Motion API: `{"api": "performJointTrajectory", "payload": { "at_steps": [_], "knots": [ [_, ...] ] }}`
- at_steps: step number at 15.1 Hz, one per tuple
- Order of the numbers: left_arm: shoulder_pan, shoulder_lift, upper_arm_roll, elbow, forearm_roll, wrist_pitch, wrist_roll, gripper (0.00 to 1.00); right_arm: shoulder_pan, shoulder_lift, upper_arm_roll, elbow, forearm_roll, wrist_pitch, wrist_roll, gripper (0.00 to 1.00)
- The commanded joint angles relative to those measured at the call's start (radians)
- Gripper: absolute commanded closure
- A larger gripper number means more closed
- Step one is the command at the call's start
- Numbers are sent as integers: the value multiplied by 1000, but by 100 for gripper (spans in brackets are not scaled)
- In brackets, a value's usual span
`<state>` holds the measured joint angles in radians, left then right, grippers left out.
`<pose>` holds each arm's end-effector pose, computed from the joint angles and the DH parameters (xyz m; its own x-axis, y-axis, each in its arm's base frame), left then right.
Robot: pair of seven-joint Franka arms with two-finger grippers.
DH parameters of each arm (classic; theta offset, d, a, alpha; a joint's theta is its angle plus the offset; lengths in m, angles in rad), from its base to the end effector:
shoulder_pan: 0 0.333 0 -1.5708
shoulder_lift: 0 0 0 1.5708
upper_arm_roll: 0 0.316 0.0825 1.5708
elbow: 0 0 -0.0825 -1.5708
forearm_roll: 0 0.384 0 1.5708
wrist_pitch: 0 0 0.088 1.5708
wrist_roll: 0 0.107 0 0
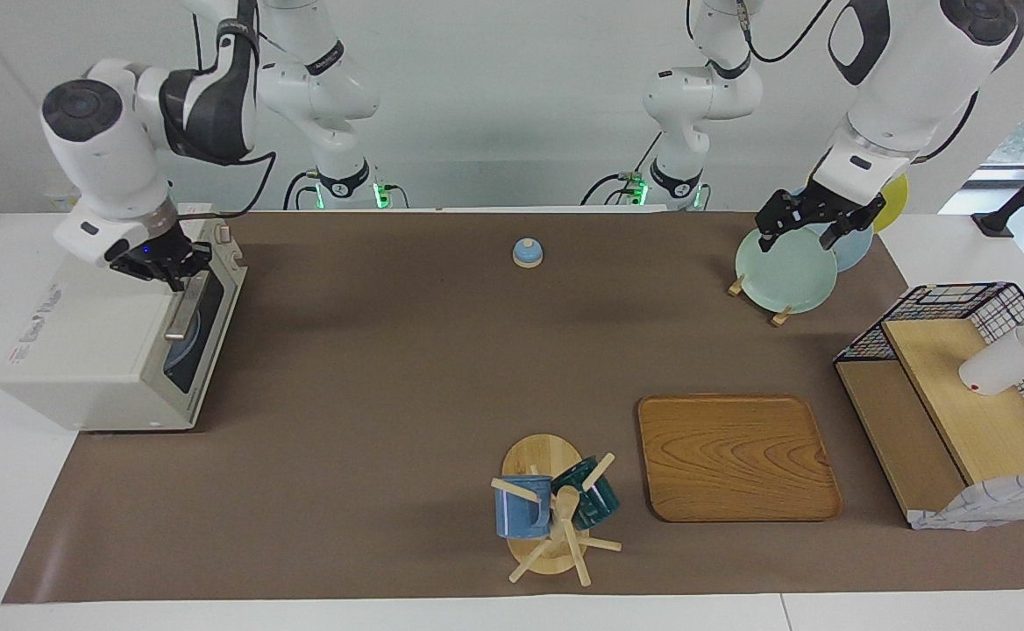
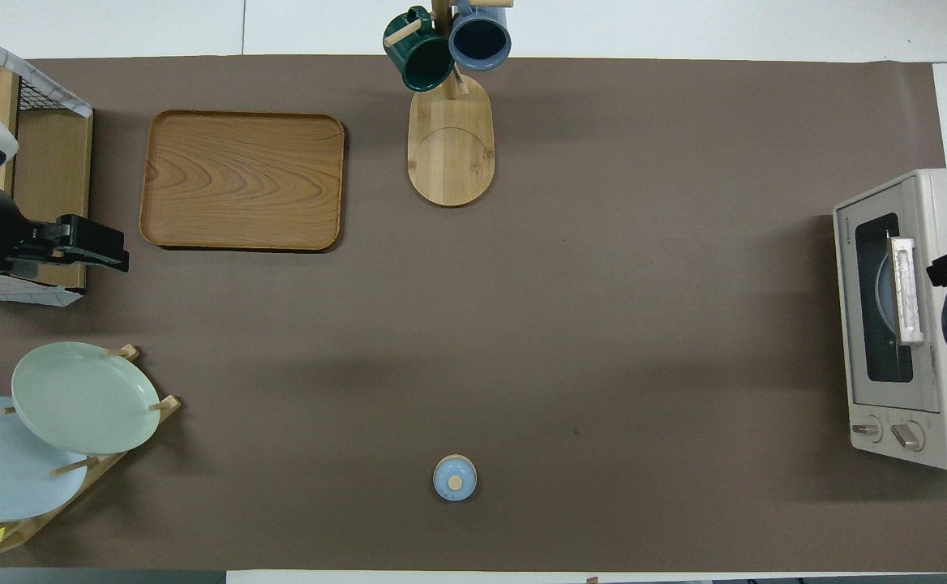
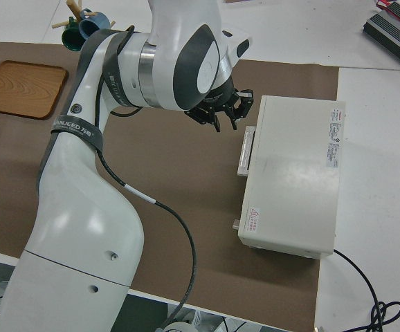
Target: Put eggplant into oven
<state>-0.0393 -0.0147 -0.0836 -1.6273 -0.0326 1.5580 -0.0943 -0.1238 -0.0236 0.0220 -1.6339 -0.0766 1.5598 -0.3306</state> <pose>0.5424 -0.0709 0.6049 0.9979 -0.0288 -0.0573 -0.0273 -0.9993 0.0260 0.5408 -0.0634 0.6071 0.9716 0.2252 -0.0727 0.2295 -0.9717 0.0564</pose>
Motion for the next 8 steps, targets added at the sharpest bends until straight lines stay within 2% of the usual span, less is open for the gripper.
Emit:
{"api": "performJointTrajectory", "payload": {
  "at_steps": [1, 6, 8],
  "knots": [
    [10, -19, -5, -16, 3, -6, 10, 0, 0, 47, 22, 55, 40, -41, -13, 0],
    [10, -21, -5, -16, 3, -7, 10, 0, 15, 34, 29, 46, 40, -83, 64, 0],
    [10, -21, -5, -16, 3, -6, 10, 0, 76, -21, 9, -15, 38, -84, 71, 0]
  ]
}}
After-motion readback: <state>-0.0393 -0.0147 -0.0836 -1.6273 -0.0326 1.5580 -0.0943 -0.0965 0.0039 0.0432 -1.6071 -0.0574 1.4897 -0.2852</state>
